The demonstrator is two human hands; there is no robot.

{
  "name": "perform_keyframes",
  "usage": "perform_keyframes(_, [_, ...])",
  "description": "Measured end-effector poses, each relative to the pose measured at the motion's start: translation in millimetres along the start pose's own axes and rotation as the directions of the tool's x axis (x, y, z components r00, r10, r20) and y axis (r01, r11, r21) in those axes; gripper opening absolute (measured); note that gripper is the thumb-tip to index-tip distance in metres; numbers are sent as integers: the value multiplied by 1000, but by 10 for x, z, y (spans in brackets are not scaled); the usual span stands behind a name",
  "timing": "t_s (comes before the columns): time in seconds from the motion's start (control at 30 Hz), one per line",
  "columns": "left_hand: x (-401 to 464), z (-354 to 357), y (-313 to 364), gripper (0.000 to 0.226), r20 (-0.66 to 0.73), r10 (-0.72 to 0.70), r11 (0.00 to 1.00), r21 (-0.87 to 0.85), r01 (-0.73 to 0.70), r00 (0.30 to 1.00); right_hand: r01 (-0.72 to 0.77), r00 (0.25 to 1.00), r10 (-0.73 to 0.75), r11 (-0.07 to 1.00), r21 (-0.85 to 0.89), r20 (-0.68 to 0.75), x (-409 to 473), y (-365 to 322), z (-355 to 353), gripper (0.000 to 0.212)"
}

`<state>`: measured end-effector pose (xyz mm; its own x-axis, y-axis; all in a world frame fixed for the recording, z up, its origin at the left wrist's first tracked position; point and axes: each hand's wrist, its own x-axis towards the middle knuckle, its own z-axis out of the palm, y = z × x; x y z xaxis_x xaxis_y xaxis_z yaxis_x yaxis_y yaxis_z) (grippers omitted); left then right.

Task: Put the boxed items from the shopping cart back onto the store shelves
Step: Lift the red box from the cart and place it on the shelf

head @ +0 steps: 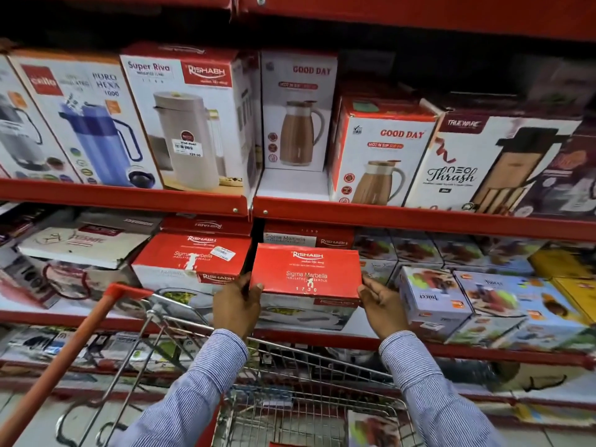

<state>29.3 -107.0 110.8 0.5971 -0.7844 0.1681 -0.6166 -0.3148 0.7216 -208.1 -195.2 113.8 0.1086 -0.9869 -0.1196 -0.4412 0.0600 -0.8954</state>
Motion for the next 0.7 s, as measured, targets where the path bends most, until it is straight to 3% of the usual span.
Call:
perform_keyframes(0.23, [49, 28, 59, 33, -67, -2, 999, -47, -1, 998, 29, 999, -29, 999, -33, 25, 145, -20, 29, 42])
perform_keyframes(0.53, [3, 37, 91, 61, 7, 0, 1000, 13, 0, 1000, 69, 996, -68, 998, -13, 54, 159, 15, 24, 47])
perform_keyframes(0.7, [-314, -42, 43, 51, 4, 68, 997, -28, -68, 998, 39, 999, -40, 999, 30, 23, -94, 220, -5, 46])
